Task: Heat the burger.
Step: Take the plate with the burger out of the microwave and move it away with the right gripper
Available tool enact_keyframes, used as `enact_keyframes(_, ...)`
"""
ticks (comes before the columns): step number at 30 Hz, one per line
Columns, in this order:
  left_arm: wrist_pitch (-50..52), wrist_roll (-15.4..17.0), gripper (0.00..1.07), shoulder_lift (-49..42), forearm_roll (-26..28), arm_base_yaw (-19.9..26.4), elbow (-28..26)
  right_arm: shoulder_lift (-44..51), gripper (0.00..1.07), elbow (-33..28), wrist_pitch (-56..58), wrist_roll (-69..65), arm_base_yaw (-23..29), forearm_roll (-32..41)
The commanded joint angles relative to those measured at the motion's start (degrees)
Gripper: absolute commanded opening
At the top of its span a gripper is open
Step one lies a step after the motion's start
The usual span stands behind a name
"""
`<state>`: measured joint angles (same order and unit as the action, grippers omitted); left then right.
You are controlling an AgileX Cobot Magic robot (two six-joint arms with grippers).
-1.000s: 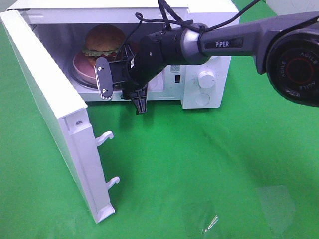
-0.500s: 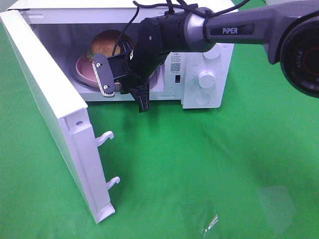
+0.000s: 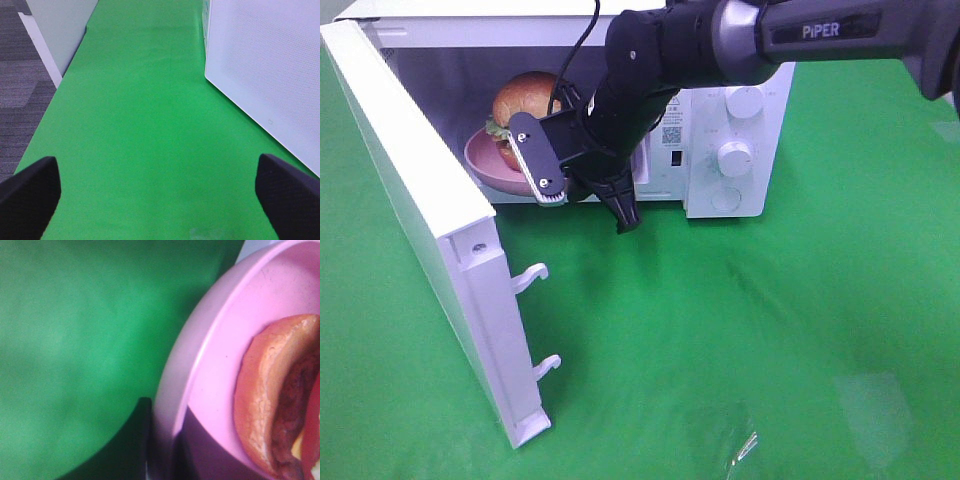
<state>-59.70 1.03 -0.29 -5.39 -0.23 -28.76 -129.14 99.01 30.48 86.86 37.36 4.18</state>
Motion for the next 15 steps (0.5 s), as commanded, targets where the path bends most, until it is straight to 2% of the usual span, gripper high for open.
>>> enact_keyframes(1, 0.17, 0.0, 0.98, -1.03, -0.17, 0.06, 0.06, 2.35, 0.0, -2.81, -1.09, 2.41, 0.0, -0.52)
enact_keyframes(9, 0.17, 0.0, 0.98, -1.03, -0.17, 0.06, 0.06, 7.62, 0.0, -10.31, -5.5, 9.4, -0.06, -0.52)
enact_keyframes(15, 0.17, 0.0, 0.98, -1.03, -0.23, 0.06, 0.06, 10.31, 0.0, -14.04, -7.91, 9.68, -0.06, -0.52)
